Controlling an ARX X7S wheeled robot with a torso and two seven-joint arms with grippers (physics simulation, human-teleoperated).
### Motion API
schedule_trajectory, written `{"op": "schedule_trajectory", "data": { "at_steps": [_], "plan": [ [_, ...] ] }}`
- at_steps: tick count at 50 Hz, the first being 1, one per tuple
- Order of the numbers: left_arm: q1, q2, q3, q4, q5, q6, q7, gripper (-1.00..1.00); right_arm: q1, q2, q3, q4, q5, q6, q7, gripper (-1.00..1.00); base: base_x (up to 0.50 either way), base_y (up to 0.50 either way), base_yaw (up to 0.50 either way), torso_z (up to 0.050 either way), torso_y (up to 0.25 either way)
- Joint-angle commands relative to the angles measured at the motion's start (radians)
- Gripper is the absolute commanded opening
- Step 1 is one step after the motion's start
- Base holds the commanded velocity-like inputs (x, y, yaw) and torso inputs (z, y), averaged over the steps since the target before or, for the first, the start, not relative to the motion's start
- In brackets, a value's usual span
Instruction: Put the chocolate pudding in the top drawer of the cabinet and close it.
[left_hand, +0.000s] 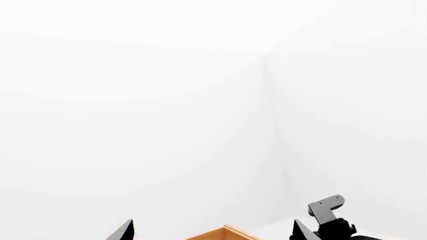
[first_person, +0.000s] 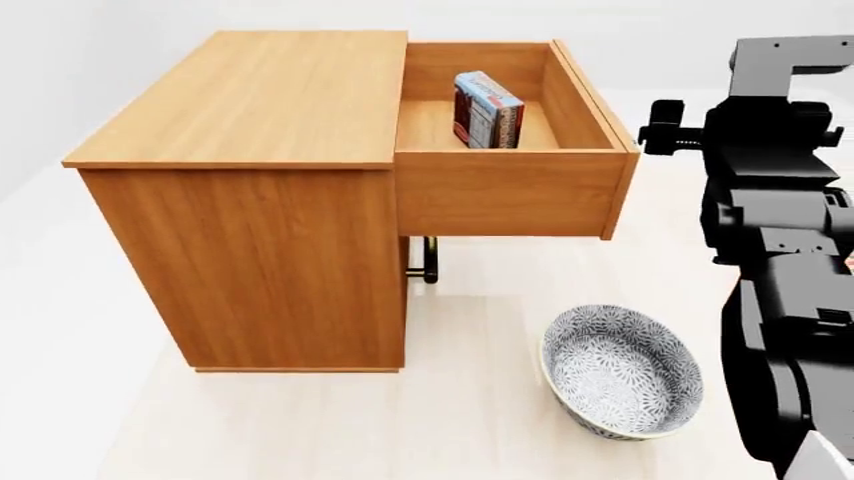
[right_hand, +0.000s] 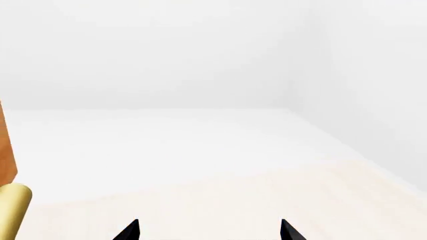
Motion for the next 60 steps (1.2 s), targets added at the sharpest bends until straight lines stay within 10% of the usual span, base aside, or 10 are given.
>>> {"op": "schedule_trajectory", "data": {
  "at_steps": [1, 60],
  "plan": [
    [0.014, 0.003, -0.012, 0.004, 0.001, -0.001, 0.000, 1.00, -0.037, -0.019, -0.041, 0.052, 0.013, 0.013, -0.078, 1.00, 0.00, 0.00, 0.00, 0.000, 0.000],
    [0.038, -0.001, -0.047, 0.009, -0.005, -0.005, 0.002, 1.00, -0.146, -0.201, -0.061, -0.199, 0.056, 0.155, -0.279, 1.00, 0.00, 0.00, 0.00, 0.000, 0.000]
  ]
}}
